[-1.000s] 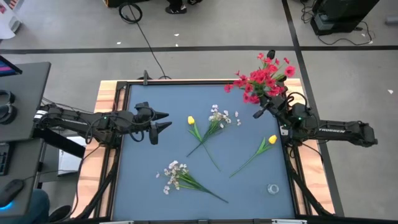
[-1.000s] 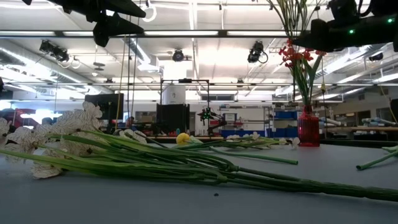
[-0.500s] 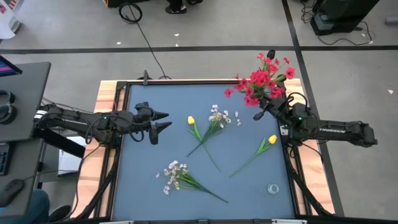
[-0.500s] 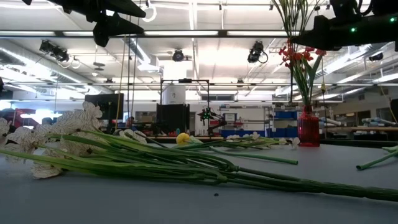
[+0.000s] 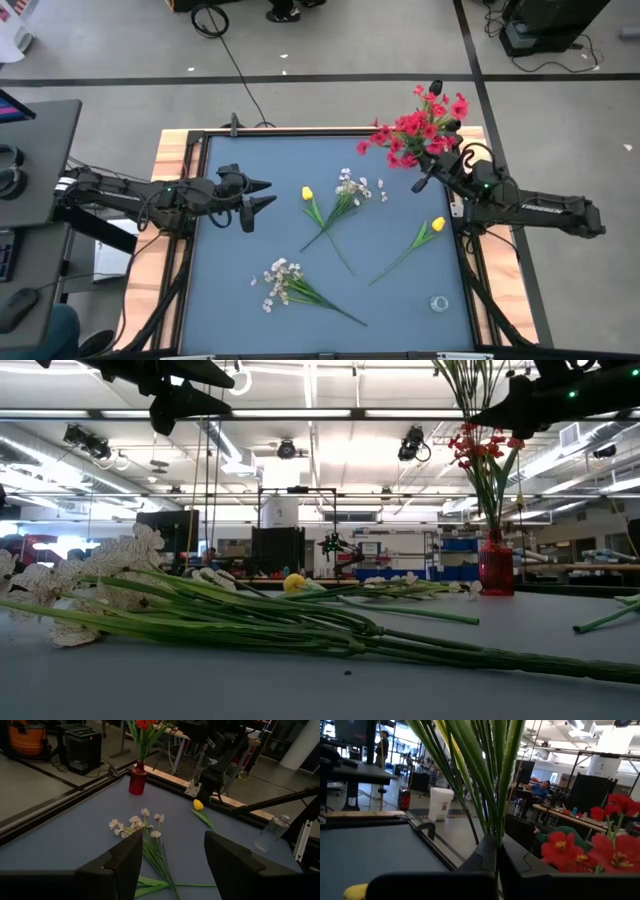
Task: Sort flowers into vase by color
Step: Put the red flowers into the red glass vase
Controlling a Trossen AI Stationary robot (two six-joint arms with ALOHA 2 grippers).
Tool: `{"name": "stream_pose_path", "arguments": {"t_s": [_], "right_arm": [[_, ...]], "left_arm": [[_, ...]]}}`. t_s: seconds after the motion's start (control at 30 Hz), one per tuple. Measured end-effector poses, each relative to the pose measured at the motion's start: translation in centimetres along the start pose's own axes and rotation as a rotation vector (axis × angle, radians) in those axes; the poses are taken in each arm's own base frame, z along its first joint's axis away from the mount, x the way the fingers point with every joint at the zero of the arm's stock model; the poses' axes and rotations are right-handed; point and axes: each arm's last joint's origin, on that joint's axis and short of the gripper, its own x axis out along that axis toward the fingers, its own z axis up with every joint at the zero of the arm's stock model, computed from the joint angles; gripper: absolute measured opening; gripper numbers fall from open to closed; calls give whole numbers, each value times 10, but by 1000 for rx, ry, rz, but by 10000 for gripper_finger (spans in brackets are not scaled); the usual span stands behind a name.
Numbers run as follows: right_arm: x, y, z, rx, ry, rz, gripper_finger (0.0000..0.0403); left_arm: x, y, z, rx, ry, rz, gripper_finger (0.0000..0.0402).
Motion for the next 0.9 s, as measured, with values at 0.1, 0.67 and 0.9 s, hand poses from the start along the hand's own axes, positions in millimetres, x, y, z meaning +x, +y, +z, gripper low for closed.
{"name": "stream_pose_path", "arguments": {"t_s": [0.1, 0.67, 0.9], "right_arm": [[-2, -1, 0, 9, 0, -1, 10], [-2, -2, -13, 46, 59, -20, 10], [4, -10, -4, -49, 60, -122, 10]], "left_arm": [[0, 0, 0, 0, 0, 0, 217], [0, 0, 0, 0, 0, 0, 217], [0, 0, 0, 0, 0, 0, 217]]}}
